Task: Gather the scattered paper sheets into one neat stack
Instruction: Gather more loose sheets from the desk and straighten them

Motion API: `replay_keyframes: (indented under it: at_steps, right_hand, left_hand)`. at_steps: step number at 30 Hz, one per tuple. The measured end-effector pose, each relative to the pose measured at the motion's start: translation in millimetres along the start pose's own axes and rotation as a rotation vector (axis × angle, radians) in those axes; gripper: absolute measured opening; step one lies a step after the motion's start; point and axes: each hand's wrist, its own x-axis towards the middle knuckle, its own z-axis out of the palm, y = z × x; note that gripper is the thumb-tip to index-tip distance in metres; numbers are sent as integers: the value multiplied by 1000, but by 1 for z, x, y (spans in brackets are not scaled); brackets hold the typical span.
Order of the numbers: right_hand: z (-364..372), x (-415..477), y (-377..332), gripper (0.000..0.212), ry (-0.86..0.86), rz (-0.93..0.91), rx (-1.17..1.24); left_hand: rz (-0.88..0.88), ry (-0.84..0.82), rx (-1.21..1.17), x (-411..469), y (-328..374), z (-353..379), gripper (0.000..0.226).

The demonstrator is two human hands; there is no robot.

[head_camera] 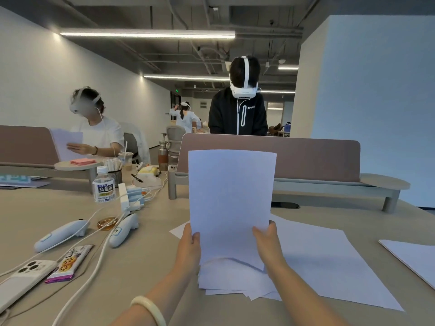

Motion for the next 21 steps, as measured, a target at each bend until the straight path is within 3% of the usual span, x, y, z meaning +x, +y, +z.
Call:
replay_keyframes:
  at_steps: [13,21]
  right_hand:
    - [2,-8,38,28,-35,70,-199]
    - [-6,-1,41,27,-31,14,-290]
  left_hand:
    - [-141,-32,98,-8,-26,8,26]
    - [-83,-29,170,-7,-15,11,28]
